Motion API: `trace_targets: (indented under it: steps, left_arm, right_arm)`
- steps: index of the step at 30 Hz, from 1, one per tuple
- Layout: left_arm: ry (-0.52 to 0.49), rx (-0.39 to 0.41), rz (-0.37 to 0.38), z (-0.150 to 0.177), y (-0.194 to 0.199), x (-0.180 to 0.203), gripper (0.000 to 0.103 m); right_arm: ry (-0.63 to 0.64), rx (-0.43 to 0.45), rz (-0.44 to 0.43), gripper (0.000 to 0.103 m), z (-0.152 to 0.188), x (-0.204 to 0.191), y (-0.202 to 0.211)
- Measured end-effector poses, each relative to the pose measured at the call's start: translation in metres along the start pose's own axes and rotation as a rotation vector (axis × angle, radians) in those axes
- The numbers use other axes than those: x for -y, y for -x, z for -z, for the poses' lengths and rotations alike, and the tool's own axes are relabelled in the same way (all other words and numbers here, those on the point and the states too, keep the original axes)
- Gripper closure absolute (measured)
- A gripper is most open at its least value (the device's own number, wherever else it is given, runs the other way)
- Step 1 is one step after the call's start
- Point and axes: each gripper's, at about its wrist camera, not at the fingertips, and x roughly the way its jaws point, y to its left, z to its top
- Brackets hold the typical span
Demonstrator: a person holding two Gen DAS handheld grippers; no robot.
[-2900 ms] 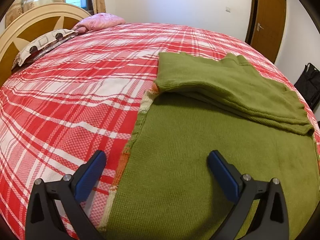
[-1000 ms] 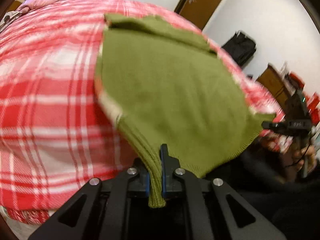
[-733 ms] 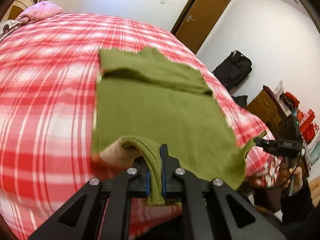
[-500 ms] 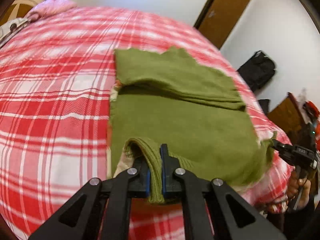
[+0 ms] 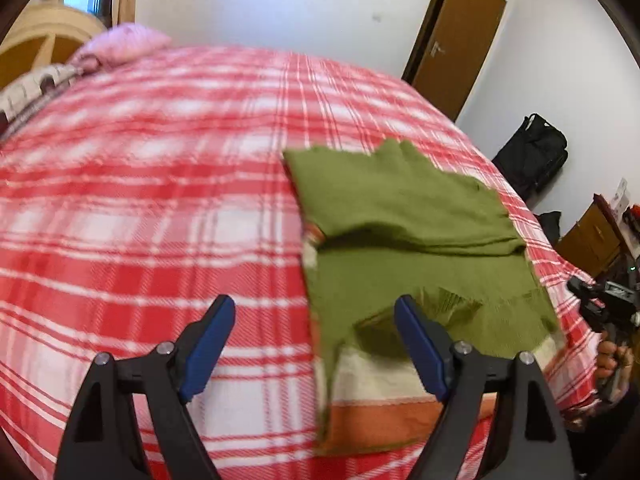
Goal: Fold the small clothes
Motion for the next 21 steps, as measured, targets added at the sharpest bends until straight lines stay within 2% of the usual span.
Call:
trace_targets:
  steps: [4,7,10,11,13,14,15,16,17,19,21]
  left_arm:
    - [-0.196,0.055,-0.03,0.007,-0.009,0.024,0.019]
    - [-0.302,0.048,-0.025,0.01,-0.026,0.047,0.018]
    - [-0.325,0.01,-0.009,0.011,-0.041,0.057,0.018]
    - [-0.316,-0.011,0.007,0.01,-0.049,0.059,0.018]
    - [-0.301,-0.038,0.015,0.01,-0.059,0.06,0.018]
    - [-0.297,-0.049,0.011,0.011,-0.062,0.061,0.018]
    - [-0.296,-0.063,0.005,0.012,-0.066,0.062,0.018]
    - [-0.295,-0.067,0.004,0.013,-0.067,0.064,0.018]
    - [-0.293,-0.071,0.006,0.014,-0.069,0.064,0.018]
    - [-0.29,-0.072,0.017,0.016,-0.069,0.065,0.018]
    - [-0.297,-0.071,0.041,0.017,-0.068,0.067,0.018]
  right_arm:
    - [0.073,-0.013,0.034,0.098,0.012,-0.009,0.004]
    - [0.1,-0.028,0.035,0.098,0.02,-0.015,0.008]
    - [0.049,-0.019,-0.021,0.095,0.02,-0.012,0.018]
    - [0.011,-0.005,-0.058,0.088,0.02,-0.008,0.023]
    - [-0.086,0.06,-0.132,0.02,0.018,0.003,0.036]
    - [-0.122,0.121,-0.153,0.011,0.019,0.007,0.044]
    - [-0.141,0.19,-0.17,0.01,0.019,0.01,0.053]
    - [-0.134,0.208,-0.16,0.01,0.018,0.011,0.056]
    - [-0.108,0.202,-0.111,0.01,0.015,0.009,0.057]
    - [0.045,0.189,0.073,0.01,0.013,-0.008,0.051]
    - [0.156,0.165,0.172,0.01,0.014,-0.019,0.038]
